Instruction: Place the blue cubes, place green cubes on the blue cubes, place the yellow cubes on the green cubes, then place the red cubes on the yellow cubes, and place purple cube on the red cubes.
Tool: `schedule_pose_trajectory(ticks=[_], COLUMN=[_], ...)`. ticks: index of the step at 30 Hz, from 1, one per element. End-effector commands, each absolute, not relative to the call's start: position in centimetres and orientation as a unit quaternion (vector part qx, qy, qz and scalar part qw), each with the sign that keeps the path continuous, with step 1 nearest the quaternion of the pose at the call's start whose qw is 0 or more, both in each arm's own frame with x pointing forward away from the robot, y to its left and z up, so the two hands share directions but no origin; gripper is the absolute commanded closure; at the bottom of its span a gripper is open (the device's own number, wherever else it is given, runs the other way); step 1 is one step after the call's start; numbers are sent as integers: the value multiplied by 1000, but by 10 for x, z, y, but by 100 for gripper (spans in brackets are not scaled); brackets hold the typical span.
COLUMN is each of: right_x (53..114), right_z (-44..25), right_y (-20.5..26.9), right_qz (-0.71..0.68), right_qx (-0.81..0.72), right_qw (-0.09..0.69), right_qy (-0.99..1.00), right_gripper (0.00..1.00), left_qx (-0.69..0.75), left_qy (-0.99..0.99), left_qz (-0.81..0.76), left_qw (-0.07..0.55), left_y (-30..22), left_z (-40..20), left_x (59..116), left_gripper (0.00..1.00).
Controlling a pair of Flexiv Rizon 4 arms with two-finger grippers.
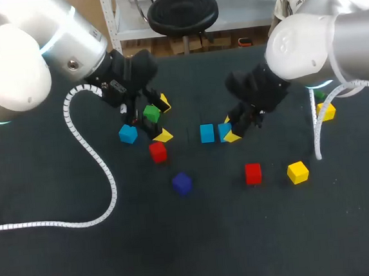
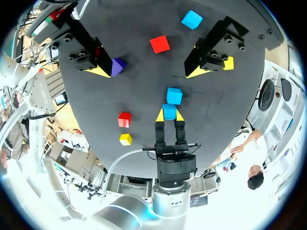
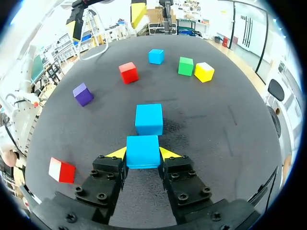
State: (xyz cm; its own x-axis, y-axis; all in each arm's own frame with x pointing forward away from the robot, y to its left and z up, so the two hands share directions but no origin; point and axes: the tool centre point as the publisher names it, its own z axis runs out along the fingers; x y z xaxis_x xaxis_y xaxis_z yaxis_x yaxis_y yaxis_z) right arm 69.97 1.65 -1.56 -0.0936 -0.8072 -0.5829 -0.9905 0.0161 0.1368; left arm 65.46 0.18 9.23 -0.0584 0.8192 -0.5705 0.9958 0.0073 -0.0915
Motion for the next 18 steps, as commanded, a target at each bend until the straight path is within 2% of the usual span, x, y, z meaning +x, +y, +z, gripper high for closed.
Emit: schedule_pose_trajectory(ticks=[1,18], right_x=[699,699], right_z=[-15,-16], right_y=[17,18], right_qz=[258,251], right_qx=[-651,-651], right_qw=[174,171], right_qy=[693,695], right_gripper=[100,100], left_qx=[663,663], left_qy=[685,685], left_qz=[-244,-244], left_qw=[182,182], left_y=[2,2], left_z=[92,92], left_x=[656,656], left_gripper=[0,0])
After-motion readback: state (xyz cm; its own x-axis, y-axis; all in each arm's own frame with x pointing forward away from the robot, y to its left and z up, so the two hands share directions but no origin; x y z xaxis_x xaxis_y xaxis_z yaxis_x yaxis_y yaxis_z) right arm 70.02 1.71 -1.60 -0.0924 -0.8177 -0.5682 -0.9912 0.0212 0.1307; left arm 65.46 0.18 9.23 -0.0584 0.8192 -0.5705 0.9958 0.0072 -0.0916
